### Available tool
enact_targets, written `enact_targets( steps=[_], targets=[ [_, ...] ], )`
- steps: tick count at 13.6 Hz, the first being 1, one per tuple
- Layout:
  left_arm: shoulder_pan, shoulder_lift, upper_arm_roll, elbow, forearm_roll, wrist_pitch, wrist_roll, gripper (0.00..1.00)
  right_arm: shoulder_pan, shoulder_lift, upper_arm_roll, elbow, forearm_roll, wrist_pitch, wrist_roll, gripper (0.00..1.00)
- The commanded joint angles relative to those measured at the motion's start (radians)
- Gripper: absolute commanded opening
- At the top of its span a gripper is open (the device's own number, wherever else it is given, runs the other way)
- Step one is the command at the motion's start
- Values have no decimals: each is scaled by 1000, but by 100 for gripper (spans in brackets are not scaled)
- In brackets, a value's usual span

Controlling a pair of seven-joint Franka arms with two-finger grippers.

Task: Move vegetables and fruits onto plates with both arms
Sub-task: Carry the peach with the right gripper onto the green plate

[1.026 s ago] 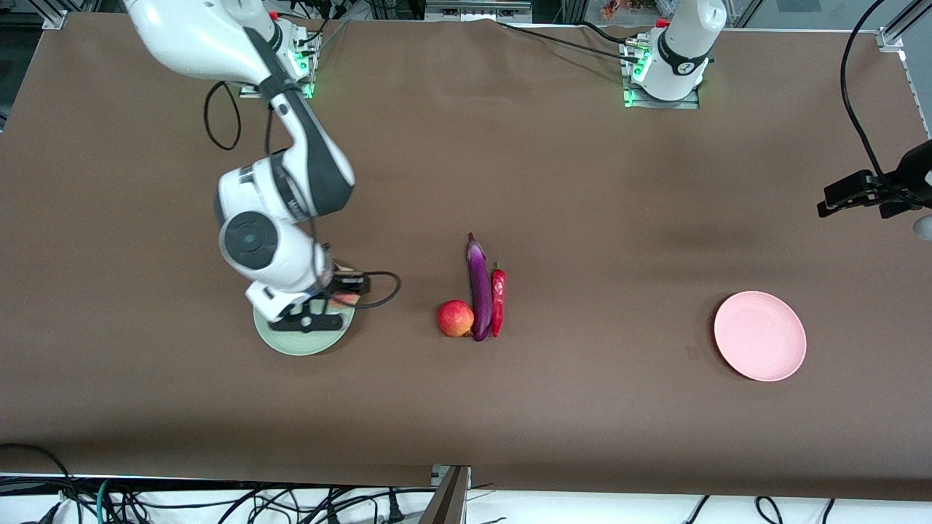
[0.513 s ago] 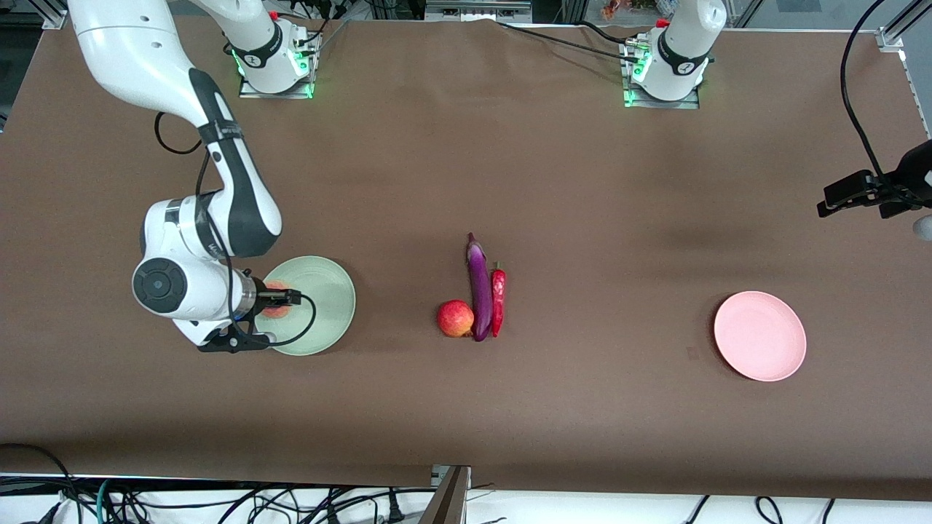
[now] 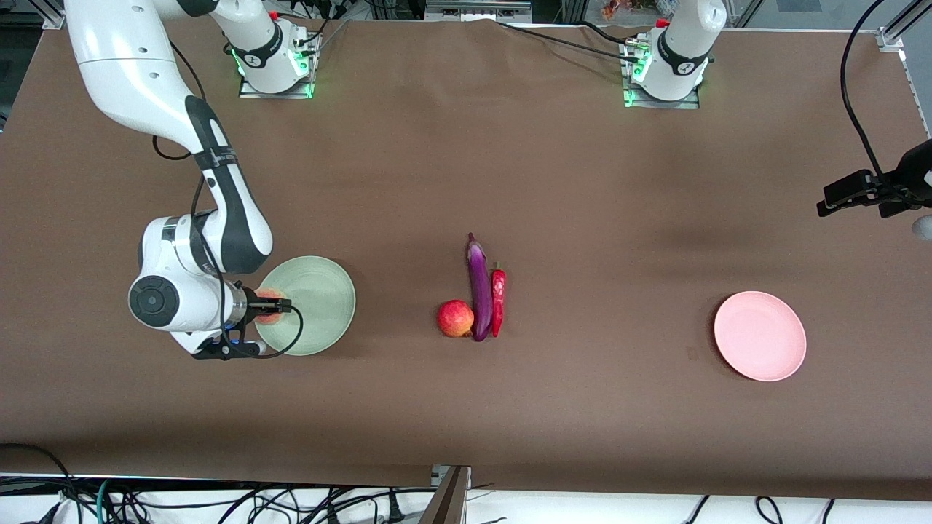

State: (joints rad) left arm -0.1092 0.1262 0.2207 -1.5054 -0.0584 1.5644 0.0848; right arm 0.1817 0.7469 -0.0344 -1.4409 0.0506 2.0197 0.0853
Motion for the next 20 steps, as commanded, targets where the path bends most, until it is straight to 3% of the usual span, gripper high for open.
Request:
enact_targets(
  steps=[1,4,5,6,7,8,9,20],
  targets=[
    [2,1,-3,17,3,-18,-5,100,-5,11,10,-3,-8,37,-9,30],
    [3,0,-3,17,3,-18,-5,100,-5,23,10,-3,-9,48,-9,32],
    [3,0,-4,17,3,-20,-5,100,-5,23,10,-3,-8,48,-6,40],
    [2,1,-3,17,5,-18,-5,100,-4,23,10,-1,-9,48,-4,65],
    [2,0,-3,17,3,-18,-5,100,-4,23,10,-1,-8,48,-4,81],
    [3,0,-3,17,3,-18,-5,100,-4,23,10,-1,-8,48,-4,94],
    [2,1,-3,17,3,-18,-7,100,-4,23,10,0,-9,47,-9,99],
    [-10,4,-15,27,-46,-7,6,100,1,-1,13,36,3,36,-7,100]
  ],
)
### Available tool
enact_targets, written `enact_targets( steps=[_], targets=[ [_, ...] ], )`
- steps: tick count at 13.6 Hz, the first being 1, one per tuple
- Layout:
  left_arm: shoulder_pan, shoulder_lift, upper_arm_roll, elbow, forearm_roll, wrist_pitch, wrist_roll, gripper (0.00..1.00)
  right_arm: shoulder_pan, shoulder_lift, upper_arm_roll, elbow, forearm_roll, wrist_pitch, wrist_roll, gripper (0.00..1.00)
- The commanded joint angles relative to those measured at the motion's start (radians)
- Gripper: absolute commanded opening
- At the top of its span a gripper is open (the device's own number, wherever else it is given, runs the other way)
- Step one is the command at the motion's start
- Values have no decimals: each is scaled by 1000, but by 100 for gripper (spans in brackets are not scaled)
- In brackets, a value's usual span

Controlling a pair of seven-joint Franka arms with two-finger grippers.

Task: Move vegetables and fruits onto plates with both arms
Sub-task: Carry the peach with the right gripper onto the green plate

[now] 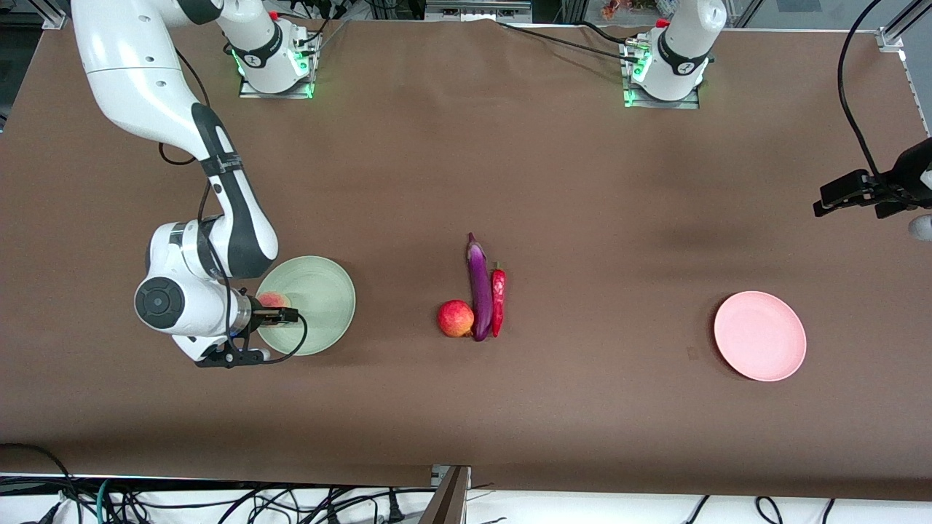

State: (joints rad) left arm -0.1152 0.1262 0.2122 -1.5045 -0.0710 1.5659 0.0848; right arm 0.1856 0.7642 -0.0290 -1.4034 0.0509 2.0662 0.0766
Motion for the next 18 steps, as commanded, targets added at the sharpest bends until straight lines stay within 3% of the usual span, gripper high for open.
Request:
enact_targets(
  steps=[1,4,12,18],
  targets=[
    [-4,7,-7,27,-76,-10,4,100,-3,-20,9,-2,3,-11,5,100],
    [15,24,-4,23,-136,-15,6,100,9,-39,15,0,3,-11,9,100],
    [-9,145,-10,20,-124,-23,4,100,77,-60,20,1,6,0,17,100],
    [-27,153,-8,24,-121,-47,-2,100,124,-52,26,38,4,3,57,100]
  ],
)
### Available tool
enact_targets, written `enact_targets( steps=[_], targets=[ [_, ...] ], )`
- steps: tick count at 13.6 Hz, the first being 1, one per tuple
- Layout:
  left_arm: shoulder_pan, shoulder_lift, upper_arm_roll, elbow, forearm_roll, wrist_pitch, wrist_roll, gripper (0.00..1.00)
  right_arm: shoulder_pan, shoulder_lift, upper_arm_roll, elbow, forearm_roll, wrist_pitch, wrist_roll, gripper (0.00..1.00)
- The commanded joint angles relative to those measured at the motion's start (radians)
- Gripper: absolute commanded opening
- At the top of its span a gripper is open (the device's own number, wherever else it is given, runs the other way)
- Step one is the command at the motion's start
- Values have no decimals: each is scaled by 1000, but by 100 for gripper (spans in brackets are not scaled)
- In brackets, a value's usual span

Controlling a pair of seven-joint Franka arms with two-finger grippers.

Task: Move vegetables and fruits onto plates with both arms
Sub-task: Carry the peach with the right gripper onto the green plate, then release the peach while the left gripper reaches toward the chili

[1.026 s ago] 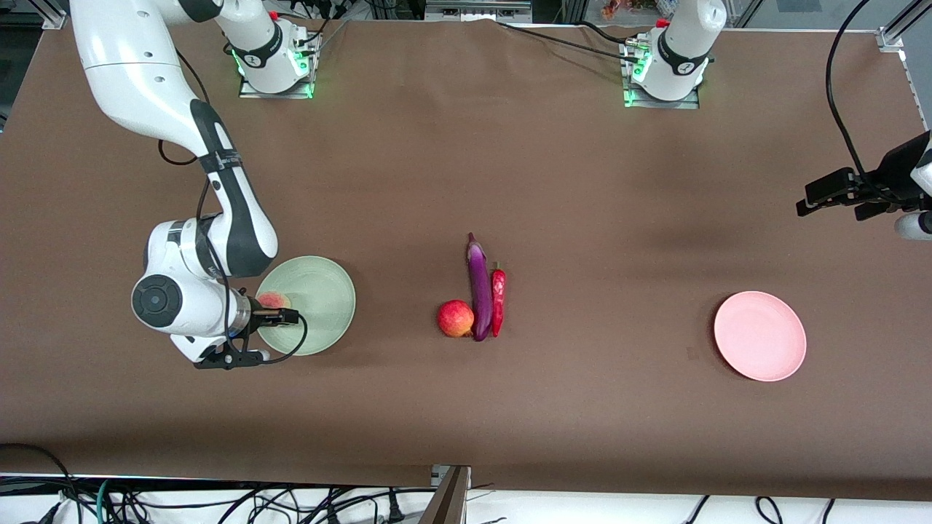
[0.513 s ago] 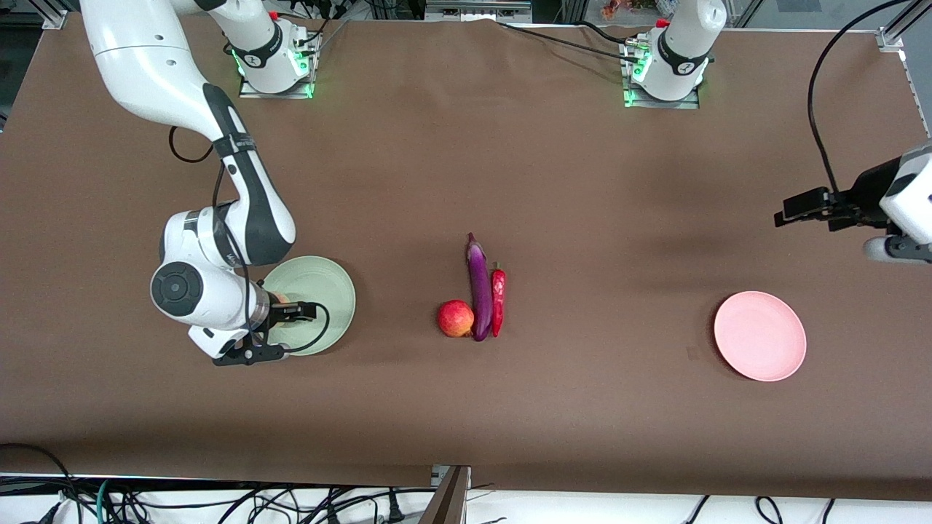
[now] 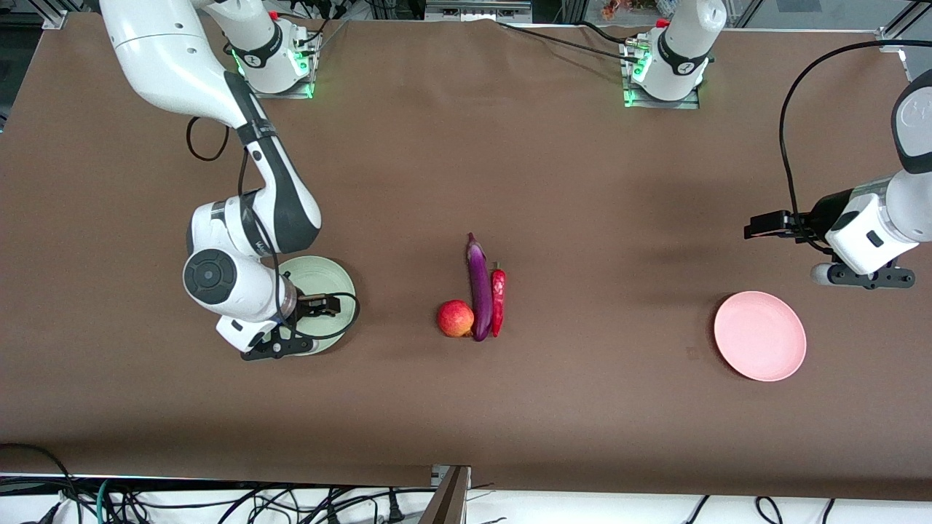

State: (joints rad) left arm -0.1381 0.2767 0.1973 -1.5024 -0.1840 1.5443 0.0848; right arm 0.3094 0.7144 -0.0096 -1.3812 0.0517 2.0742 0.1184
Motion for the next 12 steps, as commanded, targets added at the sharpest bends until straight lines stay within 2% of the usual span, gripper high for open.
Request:
enact_targets(
  steps=[1,4,9,12],
  targets=[
    [-6,6,7,22,1,-26,-3,100,4,0,7,20,3,-5,14,100],
    [-49,10,5,22,73,-26,-5,100,19,13,10,34,5,32,32,100],
    [-81,12,5,25,64,-26,-13,100,94,37,11,34,5,134,239,100],
    [-162,24,4,27,58,-26,-152,100,120,50,13,33,10,190,320,100]
  ],
)
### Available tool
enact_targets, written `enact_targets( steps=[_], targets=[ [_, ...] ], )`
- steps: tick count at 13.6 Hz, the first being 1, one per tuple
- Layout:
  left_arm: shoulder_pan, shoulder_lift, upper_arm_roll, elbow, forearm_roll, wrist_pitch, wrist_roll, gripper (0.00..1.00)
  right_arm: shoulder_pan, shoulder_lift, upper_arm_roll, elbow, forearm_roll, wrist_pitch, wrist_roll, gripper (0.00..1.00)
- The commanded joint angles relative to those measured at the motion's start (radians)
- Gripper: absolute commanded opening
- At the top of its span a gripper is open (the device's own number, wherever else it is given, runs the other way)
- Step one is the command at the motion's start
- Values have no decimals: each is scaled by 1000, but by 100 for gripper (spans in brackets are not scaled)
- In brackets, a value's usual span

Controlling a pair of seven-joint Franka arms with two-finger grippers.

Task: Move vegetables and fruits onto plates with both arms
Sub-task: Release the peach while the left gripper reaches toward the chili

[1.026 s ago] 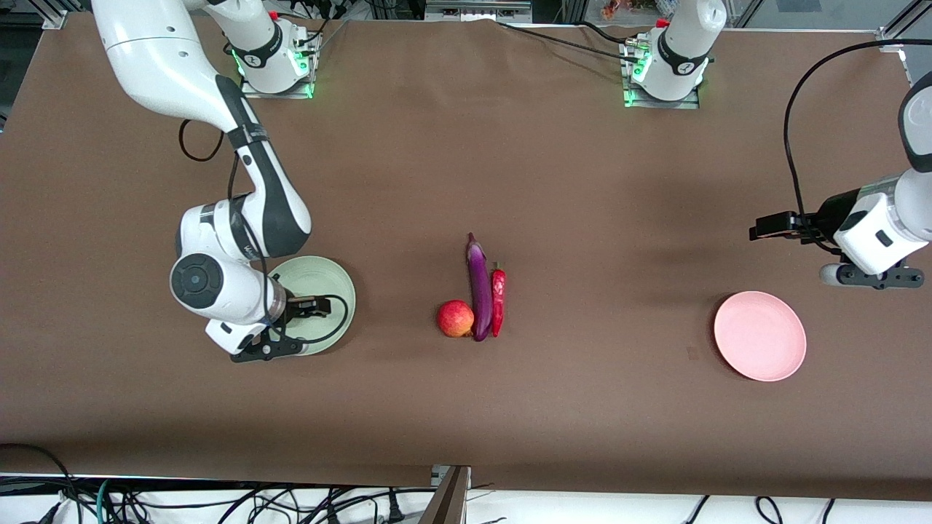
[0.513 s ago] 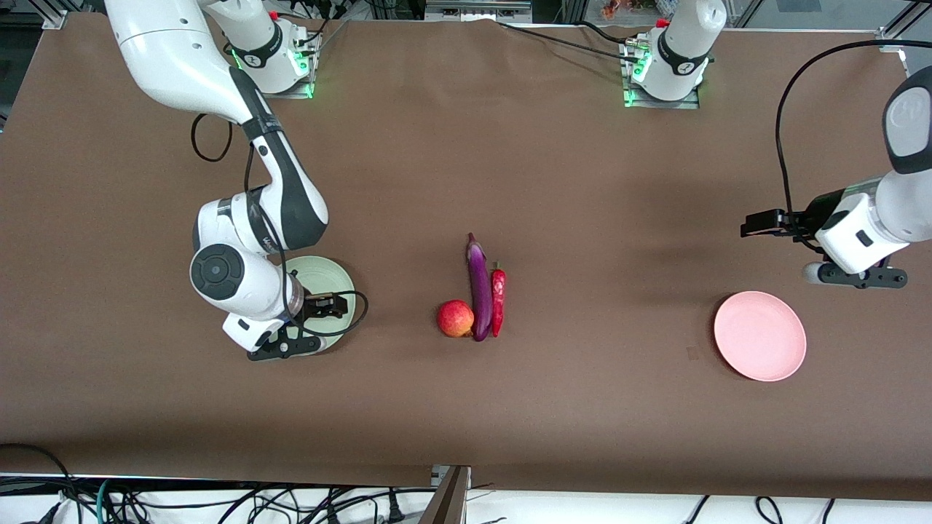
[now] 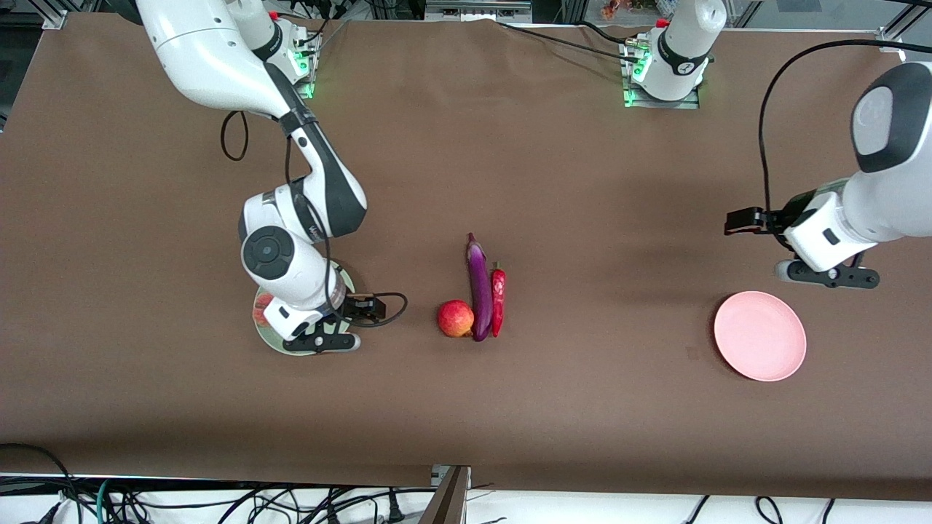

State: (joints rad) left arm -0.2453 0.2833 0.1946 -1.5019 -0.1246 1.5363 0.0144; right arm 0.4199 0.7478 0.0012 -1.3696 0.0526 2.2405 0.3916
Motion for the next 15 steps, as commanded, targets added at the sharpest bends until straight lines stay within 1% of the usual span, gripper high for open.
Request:
enact_targets(
  steps=[1,2,3,4,6,7,9,11,14,15],
  targets=[
    [-78,20,6,26,-1,-16,-108,100,26,18,2,21,21,37,82,100],
    [-92,30,8,25,-12,-15,-129,100,37,24,2,21,47,59,116,100],
    [-92,39,9,25,-47,-15,-137,100,45,28,0,21,67,83,140,100],
    [-91,53,9,26,-68,-15,-139,100,51,33,2,21,79,106,151,100],
    [-92,69,9,28,-75,-12,-142,100,60,45,2,20,105,139,154,100],
    [-94,83,9,31,-98,-8,-157,100,62,48,2,21,133,155,156,100],
    [-100,140,9,49,-190,1,-192,100,79,62,2,18,200,200,161,100],
    [-133,207,8,84,-207,56,-218,100,109,85,2,20,243,270,193,100],
    [-216,299,8,85,-248,187,-313,100,128,113,2,21,245,358,210,100],
    [-248,336,8,85,-279,233,-347,100,134,120,2,21,245,381,211,100]
  ],
)
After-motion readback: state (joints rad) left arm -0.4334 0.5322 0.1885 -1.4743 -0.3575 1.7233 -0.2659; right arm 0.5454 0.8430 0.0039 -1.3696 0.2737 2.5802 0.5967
